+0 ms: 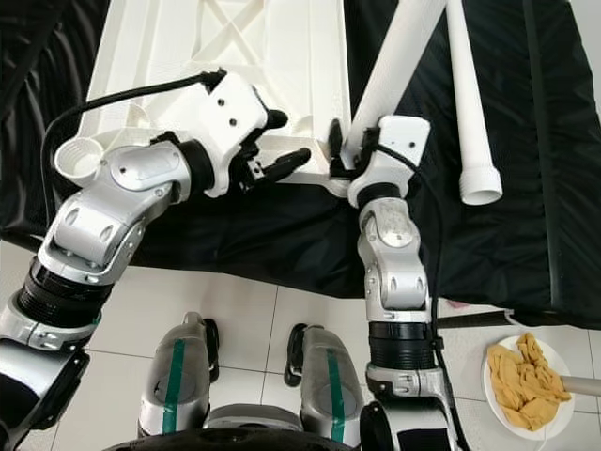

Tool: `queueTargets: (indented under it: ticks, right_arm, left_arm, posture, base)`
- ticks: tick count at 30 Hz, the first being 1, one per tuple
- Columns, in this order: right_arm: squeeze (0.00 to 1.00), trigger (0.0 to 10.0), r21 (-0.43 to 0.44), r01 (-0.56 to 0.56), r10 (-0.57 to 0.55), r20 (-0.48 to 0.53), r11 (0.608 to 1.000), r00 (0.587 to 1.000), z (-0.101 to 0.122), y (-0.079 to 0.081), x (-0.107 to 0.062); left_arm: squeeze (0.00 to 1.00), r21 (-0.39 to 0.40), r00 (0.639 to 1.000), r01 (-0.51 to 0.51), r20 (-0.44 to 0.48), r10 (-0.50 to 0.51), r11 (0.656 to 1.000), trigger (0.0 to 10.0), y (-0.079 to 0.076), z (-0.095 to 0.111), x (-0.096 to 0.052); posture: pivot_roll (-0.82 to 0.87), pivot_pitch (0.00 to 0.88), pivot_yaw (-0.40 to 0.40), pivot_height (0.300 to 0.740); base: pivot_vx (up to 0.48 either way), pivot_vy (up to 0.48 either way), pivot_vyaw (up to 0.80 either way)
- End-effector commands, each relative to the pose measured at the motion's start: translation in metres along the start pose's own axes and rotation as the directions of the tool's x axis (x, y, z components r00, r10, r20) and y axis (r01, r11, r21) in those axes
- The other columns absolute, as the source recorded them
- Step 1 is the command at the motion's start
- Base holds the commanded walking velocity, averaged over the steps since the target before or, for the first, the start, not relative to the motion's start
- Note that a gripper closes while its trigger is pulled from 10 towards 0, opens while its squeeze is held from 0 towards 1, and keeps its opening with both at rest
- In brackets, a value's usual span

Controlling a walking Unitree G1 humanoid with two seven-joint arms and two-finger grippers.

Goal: Building children table

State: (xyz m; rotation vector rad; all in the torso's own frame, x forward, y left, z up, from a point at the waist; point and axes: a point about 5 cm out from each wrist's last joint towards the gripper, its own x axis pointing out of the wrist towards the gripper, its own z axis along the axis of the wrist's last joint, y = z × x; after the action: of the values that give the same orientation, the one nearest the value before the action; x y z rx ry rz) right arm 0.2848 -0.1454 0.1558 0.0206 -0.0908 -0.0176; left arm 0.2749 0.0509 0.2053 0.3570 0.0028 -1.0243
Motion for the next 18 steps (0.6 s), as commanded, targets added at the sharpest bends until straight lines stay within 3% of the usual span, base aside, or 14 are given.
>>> queueTargets:
  ticks: [1,2,5,6,13,18]
  right_arm:
    - [0.00,7.1,0.001,0.025,-0.025,-0.022,1.000,0.999,-0.003,-0.003,-0.002]
    - [0.00,2.4,-0.004,0.032,-0.032,-0.018,0.999,0.999,-0.002,-0.004,-0.002]
    - [0.00,2.4,-0.002,0.027,-0.027,-0.014,1.000,1.000,-0.002,-0.004,-0.002]
    - [0.00,0.0,-0.011,0.024,-0.024,-0.010,1.000,1.000,-0.001,-0.004,-0.002]
    - [0.00,0.0,-0.036,0.013,-0.013,0.012,0.999,1.000,0.004,-0.001,-0.003]
    - [0.00,0.0,0.018,-0.151,0.150,0.053,0.988,0.987,0.013,0.007,-0.003]
  left_arm:
    - [0.00,0.012,0.999,0.035,0.023,-0.036,0.999,10.0,-0.007,0.004,0.000]
    - [0.00,0.012,0.999,0.035,0.022,-0.035,0.999,10.0,-0.007,0.004,0.000]
    - [0.00,0.011,0.999,0.035,0.022,-0.035,0.999,10.0,-0.007,0.003,0.000]
    - [0.00,0.011,0.999,0.035,0.022,-0.035,0.999,10.0,-0.007,0.004,0.000]
    - [0.00,0.011,0.999,0.034,0.026,-0.034,0.999,10.0,-0.008,0.004,0.001]
    - [0.00,0.012,0.999,0.032,0.031,-0.032,0.999,10.0,-0.008,0.005,0.002]
  posture:
    - [0.11,0.059,-0.080,0.740]
    - [0.11,0.058,-0.081,0.740]
    - [0.11,0.058,-0.081,0.740]
    - [0.11,0.058,-0.082,0.740]
    - [0.10,0.054,-0.085,0.740]
    - [0.10,0.057,-0.083,0.740]
  base:
    - [0.000,0.000,0.00]
    - [0.000,0.000,0.00]
    - [0.000,0.000,0.00]
    - [0.000,0.000,0.00]
    - [0.000,0.000,0.00]
    - [0.000,0.000,0.00]
